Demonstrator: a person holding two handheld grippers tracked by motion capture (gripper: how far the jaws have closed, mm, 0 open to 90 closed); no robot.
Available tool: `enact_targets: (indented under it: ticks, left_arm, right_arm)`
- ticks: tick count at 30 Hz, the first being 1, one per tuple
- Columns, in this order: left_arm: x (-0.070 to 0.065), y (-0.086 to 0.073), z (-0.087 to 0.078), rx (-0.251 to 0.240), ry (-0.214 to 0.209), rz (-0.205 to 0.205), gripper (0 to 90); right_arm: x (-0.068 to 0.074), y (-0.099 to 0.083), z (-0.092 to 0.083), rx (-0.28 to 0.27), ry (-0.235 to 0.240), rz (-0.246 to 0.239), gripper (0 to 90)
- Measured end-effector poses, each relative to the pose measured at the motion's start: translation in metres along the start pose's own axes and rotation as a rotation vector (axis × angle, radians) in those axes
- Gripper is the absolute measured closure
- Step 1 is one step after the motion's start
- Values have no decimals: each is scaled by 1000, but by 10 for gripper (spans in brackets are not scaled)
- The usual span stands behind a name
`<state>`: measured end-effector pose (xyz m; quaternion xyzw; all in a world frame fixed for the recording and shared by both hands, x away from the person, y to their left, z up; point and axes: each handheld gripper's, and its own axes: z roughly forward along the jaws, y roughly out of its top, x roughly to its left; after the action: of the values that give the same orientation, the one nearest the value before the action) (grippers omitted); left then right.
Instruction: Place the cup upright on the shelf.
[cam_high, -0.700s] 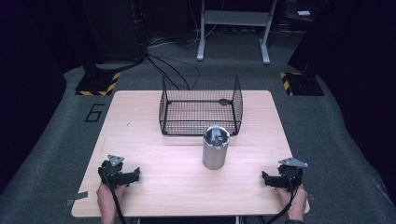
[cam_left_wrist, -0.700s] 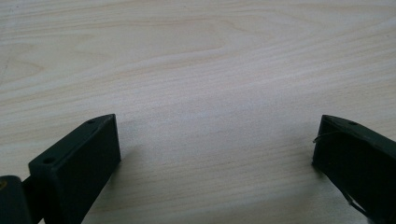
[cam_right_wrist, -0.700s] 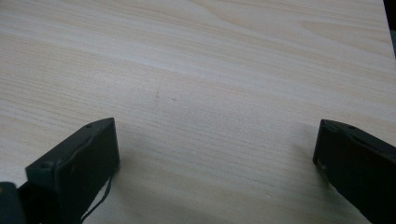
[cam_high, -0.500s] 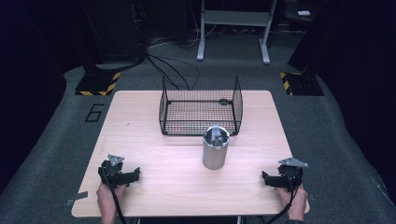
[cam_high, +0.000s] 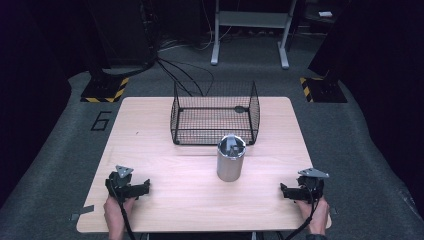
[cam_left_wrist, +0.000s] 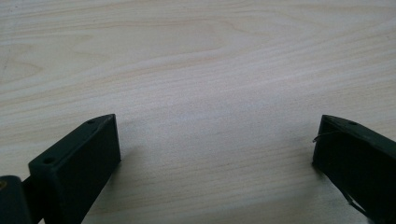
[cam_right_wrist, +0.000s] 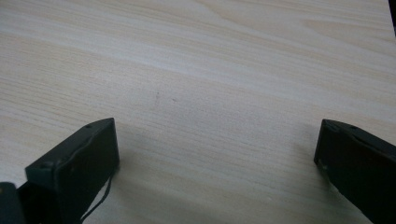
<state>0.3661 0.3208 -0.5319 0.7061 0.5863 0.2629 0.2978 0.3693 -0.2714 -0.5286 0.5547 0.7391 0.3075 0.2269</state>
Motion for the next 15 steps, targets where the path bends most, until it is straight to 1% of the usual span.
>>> enact_targets:
  ticks: [4, 5, 6, 7, 9, 12, 15]
  left_arm:
    - [0, 0, 0, 3, -2, -3, 6]
    - [0, 0, 0, 3, -2, -3, 6]
    - [0, 0, 0, 4, -3, -4, 6]
    - [0, 0, 0, 3, -2, -3, 6]
    - [0, 0, 0, 2, -2, -3, 6]
    - [0, 0, 0, 2, -2, -2, 7]
    - [0, 0, 0, 2, -2, -1, 6]
  right_arm:
    - [0, 0, -2, -4, -2, 14, 0]
    - [0, 0, -3, -8, 11, 26, 0]
    - [-1, 0, -4, -14, 29, 26, 0]
    - [-1, 0, -5, -15, 32, 32, 0]
    - [3, 1, -8, -16, 47, 35, 0]
    - [10, 3, -12, -29, 60, 19, 1]
    - [19, 8, -16, -30, 78, 7, 2]
